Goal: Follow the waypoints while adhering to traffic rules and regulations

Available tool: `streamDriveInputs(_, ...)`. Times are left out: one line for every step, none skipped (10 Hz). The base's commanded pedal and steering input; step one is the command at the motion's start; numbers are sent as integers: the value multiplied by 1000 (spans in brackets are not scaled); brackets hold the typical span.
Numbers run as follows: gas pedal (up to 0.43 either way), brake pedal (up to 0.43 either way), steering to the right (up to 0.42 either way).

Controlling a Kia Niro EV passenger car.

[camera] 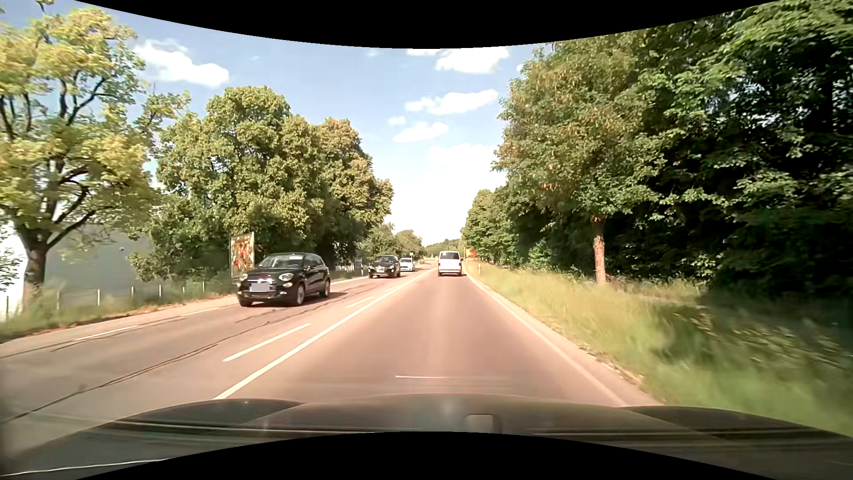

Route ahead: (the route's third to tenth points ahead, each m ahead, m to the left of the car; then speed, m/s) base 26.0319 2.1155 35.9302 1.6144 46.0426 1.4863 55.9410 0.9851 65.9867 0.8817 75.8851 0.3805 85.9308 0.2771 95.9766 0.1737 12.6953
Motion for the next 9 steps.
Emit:
streamDriveInputs(79, 6, 1)
streamDriveInputs(79, 6, -1)
streamDriveInputs(79, 6, -1)
streamDriveInputs(79, 6, -3)
streamDriveInputs(79, 6, -3)
streamDriveInputs(67, 6, -3)
streamDriveInputs(59, 6, -2)
streamDriveInputs(47, 6, -1)
streamDriveInputs(47, 6, -1)
